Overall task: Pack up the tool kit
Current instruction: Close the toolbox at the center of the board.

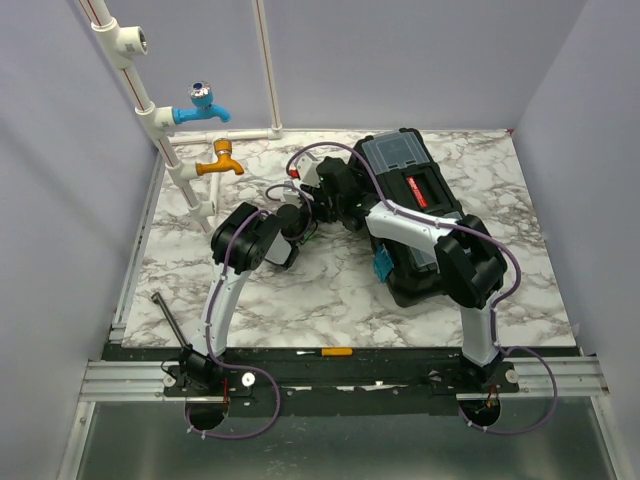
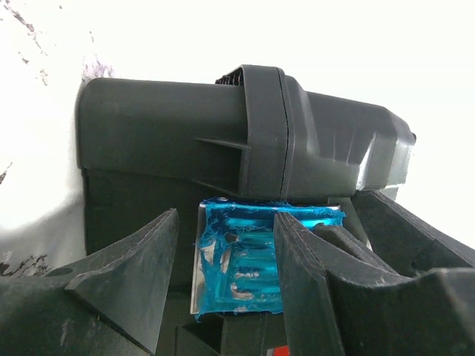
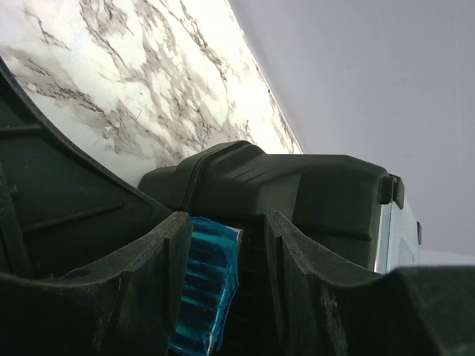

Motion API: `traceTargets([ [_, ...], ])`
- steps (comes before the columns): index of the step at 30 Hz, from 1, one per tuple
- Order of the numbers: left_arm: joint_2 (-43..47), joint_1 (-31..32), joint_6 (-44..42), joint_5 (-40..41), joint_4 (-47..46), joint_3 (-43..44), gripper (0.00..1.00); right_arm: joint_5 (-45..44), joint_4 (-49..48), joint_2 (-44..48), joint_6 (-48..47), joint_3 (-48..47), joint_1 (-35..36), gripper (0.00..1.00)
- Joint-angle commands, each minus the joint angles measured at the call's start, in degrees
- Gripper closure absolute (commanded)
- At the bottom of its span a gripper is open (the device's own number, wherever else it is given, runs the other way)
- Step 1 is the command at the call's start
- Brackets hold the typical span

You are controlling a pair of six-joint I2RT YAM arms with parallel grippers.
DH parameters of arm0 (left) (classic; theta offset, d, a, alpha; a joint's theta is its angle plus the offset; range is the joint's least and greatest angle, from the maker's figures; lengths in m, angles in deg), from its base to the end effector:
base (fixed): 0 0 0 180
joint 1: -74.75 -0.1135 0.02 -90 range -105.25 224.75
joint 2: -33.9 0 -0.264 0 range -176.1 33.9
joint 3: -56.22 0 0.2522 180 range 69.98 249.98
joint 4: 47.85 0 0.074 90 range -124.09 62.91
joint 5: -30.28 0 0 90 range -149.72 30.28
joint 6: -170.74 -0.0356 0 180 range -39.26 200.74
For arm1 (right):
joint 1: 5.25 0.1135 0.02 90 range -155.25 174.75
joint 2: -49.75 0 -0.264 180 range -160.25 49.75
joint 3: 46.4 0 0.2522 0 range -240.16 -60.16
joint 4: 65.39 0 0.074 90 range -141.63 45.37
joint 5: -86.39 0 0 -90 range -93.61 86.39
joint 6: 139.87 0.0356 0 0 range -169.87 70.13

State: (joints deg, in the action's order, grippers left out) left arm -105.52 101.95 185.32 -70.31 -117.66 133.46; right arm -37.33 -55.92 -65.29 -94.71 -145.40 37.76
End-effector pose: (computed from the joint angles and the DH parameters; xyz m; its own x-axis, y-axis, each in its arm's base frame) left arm 0.3939 -0.2098 0.0767 -0.6214 -0.7503 0.2259 -0.0396 -0.2579 -0.9654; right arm 0.3554 0.3045 0.2384 -0.0816 -0.8782 -0.4714 -0.3646 0.4665 -0.8059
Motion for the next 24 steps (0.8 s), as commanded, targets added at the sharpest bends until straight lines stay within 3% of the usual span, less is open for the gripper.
traceTargets([
  [1, 1.60, -0.04, 0.36, 0.55, -7.52, -1.67, 0.45, 2.44, 3.08, 0.89, 4.20, -2.35, -0.85, 0.49],
  [5, 4.01, -0.04, -1.77, -0.19, -7.52, -3.53, 0.45, 3.23, 4.20, 1.83, 6.91, -3.30, -0.82, 0.48],
  [11, 5.12, -0.08, -3.45, -1.00, -7.55, -2.54, 0.45, 5.35, 14.57, 1.45, 15.21, -10.06, -1.29, 0.43],
  [17, 5.81, -0.04, -4.74, -1.37, -7.55, -1.85, 0.45, 9.82, 28.34, -0.93, 26.34, -20.51, -2.04, 0.31],
  [20, 5.82, -0.04, -5.08, -1.54, -7.53, -1.96, 0.45, 6.85, 32.77, -2.37, 33.71, -25.25, -2.54, 0.22],
  [24, 5.38, -0.04, -4.86, -1.53, -7.49, -1.99, 0.45, 9.58, 46.12, -7.58, 43.32, -37.88, -4.21, 0.21],
])
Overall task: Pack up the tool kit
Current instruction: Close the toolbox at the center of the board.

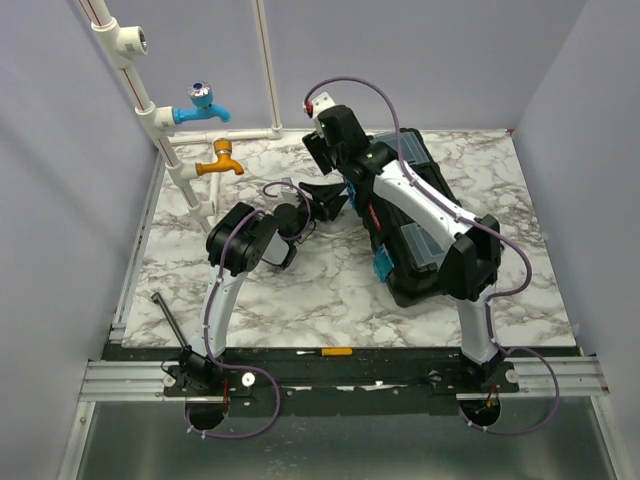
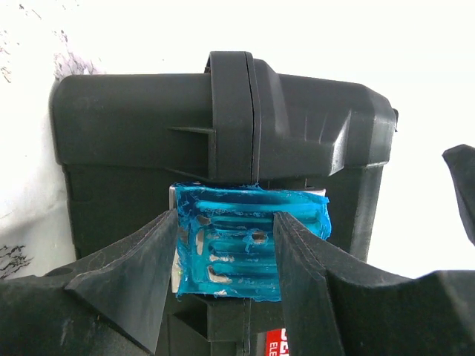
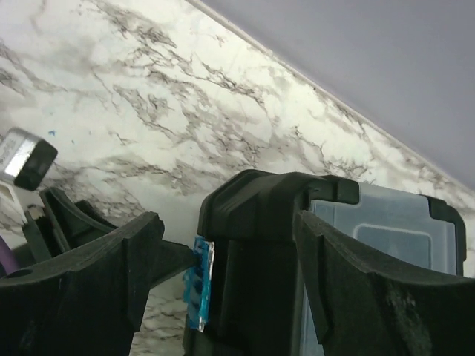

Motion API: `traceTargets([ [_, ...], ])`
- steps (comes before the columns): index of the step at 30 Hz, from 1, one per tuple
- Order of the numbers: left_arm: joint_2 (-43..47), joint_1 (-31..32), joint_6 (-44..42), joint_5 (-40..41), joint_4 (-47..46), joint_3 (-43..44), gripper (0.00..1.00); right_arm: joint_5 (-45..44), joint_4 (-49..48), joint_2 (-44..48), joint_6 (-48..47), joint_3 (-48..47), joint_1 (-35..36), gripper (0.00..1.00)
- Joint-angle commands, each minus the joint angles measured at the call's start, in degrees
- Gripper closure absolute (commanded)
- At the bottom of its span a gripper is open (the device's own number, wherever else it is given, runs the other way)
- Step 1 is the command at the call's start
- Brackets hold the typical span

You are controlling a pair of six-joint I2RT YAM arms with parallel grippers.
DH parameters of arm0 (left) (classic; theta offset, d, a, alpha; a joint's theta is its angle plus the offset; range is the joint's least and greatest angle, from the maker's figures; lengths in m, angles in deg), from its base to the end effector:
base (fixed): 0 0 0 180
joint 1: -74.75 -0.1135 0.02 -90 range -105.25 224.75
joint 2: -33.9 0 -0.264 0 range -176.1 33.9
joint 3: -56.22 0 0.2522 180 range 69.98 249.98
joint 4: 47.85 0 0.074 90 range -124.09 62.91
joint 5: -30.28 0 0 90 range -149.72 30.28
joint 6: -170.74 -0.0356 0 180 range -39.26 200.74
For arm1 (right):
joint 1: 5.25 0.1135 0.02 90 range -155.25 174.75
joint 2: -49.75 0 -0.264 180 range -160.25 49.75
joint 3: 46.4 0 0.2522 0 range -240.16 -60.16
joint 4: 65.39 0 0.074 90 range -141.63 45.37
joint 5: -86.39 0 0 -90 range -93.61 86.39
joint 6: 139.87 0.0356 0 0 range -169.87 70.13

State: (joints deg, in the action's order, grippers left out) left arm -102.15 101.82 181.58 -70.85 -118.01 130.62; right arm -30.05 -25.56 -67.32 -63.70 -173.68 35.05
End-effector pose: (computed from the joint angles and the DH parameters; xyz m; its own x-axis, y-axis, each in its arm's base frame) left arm 0.3865 -0.2052 0.0909 -0.6303 -0.7601 0.1579 0.0135 -0.2141 -0.9767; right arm 0.3766 0.2986 0.3410 -0.2981 -0.5335 -0.7915 -0.3658 0.8298 -0.4215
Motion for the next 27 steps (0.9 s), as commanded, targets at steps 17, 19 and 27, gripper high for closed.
traceTargets([
  [17, 0.85, 0.09, -1.17, -0.91, -7.21, -0.13, 0.54, 6.68, 25.23, -10.05, 21.46, -13.76, -1.89, 0.49],
  [19, 0.83, 0.09, -1.21, -0.91, -7.22, -0.09, 0.55, 6.03, 25.46, -10.54, 21.51, -13.41, -1.89, 0.52],
  [27, 0.17, 0.09, -1.17, -1.14, -7.28, 0.10, 0.58, 2.58, 25.35, -10.89, 21.60, -11.40, -2.32, 0.52],
])
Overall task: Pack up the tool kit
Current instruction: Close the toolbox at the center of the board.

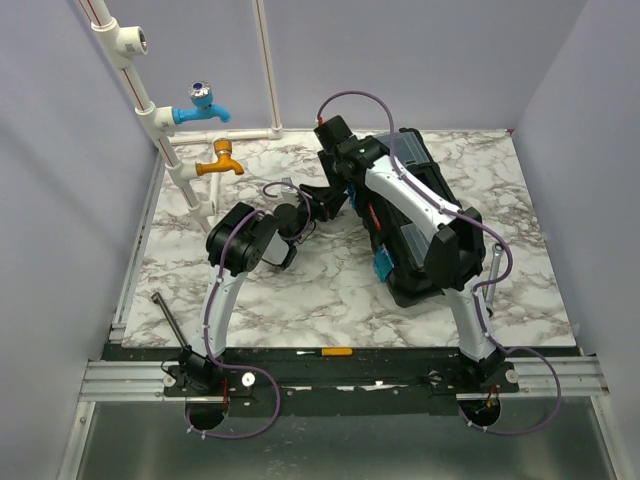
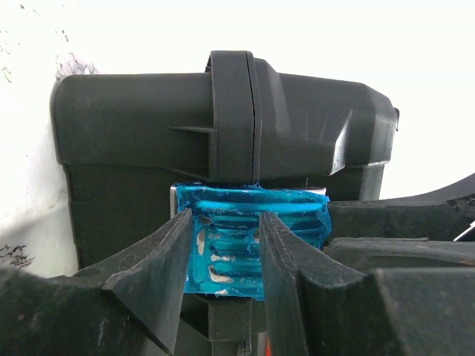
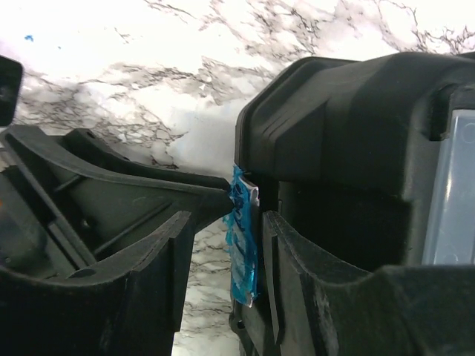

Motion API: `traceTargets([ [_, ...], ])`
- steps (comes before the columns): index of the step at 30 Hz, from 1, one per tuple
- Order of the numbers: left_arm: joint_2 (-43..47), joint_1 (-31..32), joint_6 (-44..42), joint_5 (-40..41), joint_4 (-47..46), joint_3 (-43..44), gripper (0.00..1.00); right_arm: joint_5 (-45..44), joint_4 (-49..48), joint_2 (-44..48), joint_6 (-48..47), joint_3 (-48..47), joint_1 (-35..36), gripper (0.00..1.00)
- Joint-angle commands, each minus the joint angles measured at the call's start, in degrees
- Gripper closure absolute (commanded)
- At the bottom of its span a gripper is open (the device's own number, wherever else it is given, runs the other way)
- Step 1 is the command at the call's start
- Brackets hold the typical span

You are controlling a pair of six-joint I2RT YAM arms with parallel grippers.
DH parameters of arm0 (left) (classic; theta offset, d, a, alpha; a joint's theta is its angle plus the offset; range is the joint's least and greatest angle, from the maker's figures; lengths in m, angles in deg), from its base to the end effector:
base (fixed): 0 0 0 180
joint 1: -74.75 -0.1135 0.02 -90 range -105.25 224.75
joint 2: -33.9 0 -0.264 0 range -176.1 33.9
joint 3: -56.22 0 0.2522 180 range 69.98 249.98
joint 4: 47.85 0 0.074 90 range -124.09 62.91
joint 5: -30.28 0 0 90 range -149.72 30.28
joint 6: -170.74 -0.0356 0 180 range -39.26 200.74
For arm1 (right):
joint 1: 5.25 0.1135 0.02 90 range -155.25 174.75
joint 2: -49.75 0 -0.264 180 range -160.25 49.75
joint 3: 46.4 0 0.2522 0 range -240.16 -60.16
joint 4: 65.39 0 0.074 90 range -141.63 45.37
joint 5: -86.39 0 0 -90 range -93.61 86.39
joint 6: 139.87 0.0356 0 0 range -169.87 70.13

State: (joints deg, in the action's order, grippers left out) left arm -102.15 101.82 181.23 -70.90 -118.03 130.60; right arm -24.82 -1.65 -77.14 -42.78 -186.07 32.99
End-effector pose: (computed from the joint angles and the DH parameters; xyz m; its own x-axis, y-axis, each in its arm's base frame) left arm 0.3864 -0.2052 0.0908 -0.6309 -0.7609 0.1518 0.0172 -0.2094 -0.9777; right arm 0.3944 0.2944 0.2972 -0.6545 -0.3693 -0.6597 -0.3197 0.9259 -0.2011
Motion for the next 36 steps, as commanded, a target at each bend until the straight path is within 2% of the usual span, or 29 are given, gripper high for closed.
traceTargets([
  [1, 0.17, 0.08, -0.82, -1.04, -7.20, 0.11, 0.58, -3.09, 1.50, -1.16, 0.74, 1.10, -0.35, 0.52],
  [4, 0.04, 0.09, -0.84, -1.04, -7.24, 0.05, 0.59, -1.81, 1.99, -1.56, 1.05, 1.28, -0.67, 0.56],
  [8, -0.09, 0.09, -0.82, -1.11, -7.24, 0.16, 0.59, 1.11, 2.03, -1.61, 1.47, 1.89, -0.71, 0.75],
  [10, -0.11, 0.09, -0.82, -1.22, -7.27, 0.08, 0.60, 0.42, 2.01, -1.77, 1.97, 1.71, -0.71, 0.80],
  [14, 0.34, 0.09, -1.06, -1.86, -7.28, -0.54, 0.57, -1.93, 2.50, -1.97, 2.60, 0.58, -0.72, 0.99],
  [17, 1.86, -0.17, -2.16, -1.60, -7.26, -2.79, 0.52, -0.79, 1.60, -0.64, 2.99, 0.70, -1.02, 0.99],
  [22, 4.12, -0.87, -3.36, -0.27, -7.27, -7.12, 0.34, 4.53, 0.45, 0.94, 4.84, 1.28, -2.47, 0.99],
  [33, 3.08, -0.83, -1.81, 0.60, -7.26, -8.44, 0.36, 16.01, -3.41, 1.92, 8.31, 3.30, -5.09, 0.99],
  [36, 2.59, -0.88, -1.29, 0.72, -7.22, -8.00, 0.41, 17.21, -3.25, 2.53, 8.87, 1.48, -5.28, 0.99],
])
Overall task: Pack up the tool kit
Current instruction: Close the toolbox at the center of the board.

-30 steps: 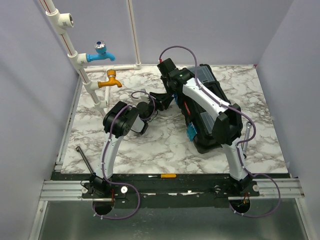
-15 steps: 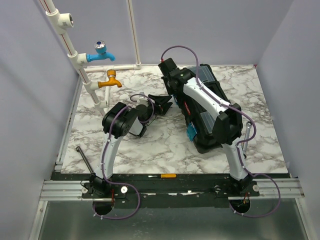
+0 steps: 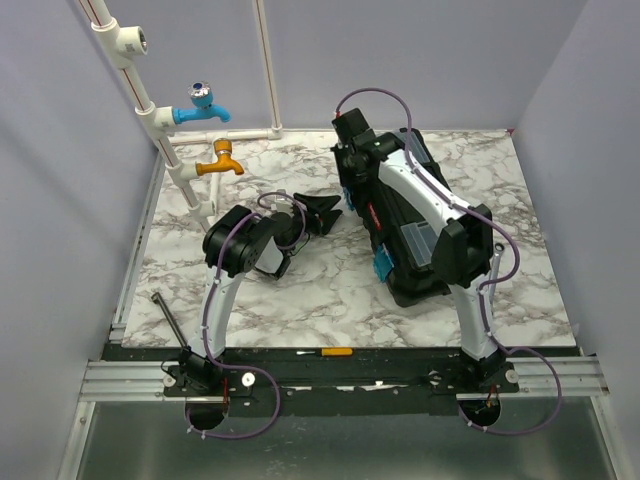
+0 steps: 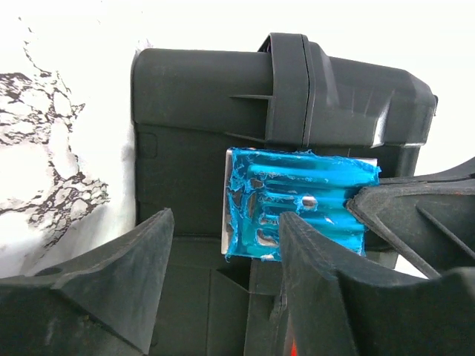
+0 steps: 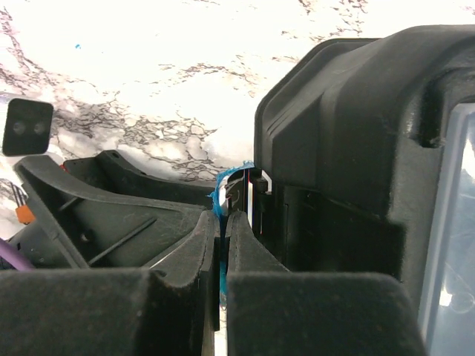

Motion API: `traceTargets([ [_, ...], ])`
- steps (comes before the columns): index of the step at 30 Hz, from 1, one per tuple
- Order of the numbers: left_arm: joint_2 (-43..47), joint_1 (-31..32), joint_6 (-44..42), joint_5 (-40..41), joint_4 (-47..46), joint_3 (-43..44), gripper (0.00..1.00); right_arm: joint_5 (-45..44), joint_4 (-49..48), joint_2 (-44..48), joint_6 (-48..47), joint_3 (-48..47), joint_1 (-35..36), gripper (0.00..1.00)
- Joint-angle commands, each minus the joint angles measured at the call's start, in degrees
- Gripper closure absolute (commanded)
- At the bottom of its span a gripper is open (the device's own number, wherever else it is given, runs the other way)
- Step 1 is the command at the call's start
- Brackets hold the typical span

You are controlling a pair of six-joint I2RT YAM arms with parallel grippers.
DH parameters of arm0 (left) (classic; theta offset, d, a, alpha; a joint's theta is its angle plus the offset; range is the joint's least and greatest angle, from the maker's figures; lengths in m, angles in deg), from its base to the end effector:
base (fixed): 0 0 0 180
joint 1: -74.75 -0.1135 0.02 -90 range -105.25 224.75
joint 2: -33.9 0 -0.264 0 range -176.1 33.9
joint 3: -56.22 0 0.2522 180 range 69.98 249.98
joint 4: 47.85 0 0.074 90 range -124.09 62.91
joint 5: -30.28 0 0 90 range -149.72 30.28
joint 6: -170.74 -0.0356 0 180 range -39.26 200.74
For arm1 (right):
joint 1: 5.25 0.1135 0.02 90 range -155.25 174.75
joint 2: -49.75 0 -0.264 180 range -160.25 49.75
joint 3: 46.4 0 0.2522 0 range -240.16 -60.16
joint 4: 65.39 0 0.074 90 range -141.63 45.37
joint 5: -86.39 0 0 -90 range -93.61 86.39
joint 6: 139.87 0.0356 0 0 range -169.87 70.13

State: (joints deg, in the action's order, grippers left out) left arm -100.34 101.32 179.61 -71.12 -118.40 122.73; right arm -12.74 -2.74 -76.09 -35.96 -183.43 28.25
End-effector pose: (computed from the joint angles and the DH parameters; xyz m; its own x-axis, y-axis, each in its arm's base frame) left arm 0.3622 -0.1890 0.0746 -0.6145 -0.7756 0.1444 -0.0514 -0.1433 -0.9883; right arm 0.4117 0.2657 0.2911 -0.7443 -0.2080 -0.6346 -0.2921 0.9559 0.0293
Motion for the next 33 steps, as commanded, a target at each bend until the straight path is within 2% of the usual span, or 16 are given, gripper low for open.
traceTargets([
  [1, 0.65, -0.38, 0.52, 0.85, -6.87, 0.12, 0.45, 5.08, -1.93, 1.76, 2.08, -1.79, -0.62, 0.99],
  [11, -0.27, -0.29, 0.83, 0.44, -6.87, 1.63, 0.82, 4.56, -0.13, 4.69, 1.63, -2.65, -2.42, 0.99],
  [16, -3.66, -0.03, 4.66, -0.84, -6.82, 5.98, 0.99, 3.18, 0.13, 5.83, 1.13, -2.16, -3.08, 0.99],
  [20, -2.72, 0.24, 3.26, -0.48, -5.99, 6.42, 1.00, 2.14, 0.19, 6.68, 0.93, -1.57, -3.52, 0.99],
  [24, -1.37, -0.20, 2.47, 1.57, -6.76, 2.40, 1.00, 2.14, 0.10, 7.45, 0.65, -1.06, -4.00, 0.99],
  [25, -0.97, -0.33, 1.95, 1.80, -6.75, 1.36, 1.00, 2.25, 0.05, 7.54, 0.66, -0.94, -3.94, 0.99],
  [26, -0.64, -0.48, 1.44, 1.64, -6.77, 0.84, 0.88, 2.35, -0.06, 7.54, 0.65, -0.93, -4.01, 0.99],
  [28, -0.42, -0.55, 1.15, 1.44, -6.76, 0.43, 0.60, 2.62, -0.07, 7.43, 0.60, -1.01, -3.96, 0.99],
  [29, -0.49, -0.55, 1.30, 1.50, -6.81, 0.46, 0.50, 2.71, -0.02, 7.37, 0.63, -1.08, -3.96, 0.99],
  [31, -0.73, -0.49, 1.30, 1.30, -6.82, 1.13, 0.42, 2.80, 0.11, 7.28, 0.67, -1.35, -4.05, 0.99],
  [33, -1.14, -0.46, 1.41, 0.62, -6.76, 2.72, 0.41, 2.63, 0.27, 7.34, 0.63, -1.54, -4.14, 0.99],
])
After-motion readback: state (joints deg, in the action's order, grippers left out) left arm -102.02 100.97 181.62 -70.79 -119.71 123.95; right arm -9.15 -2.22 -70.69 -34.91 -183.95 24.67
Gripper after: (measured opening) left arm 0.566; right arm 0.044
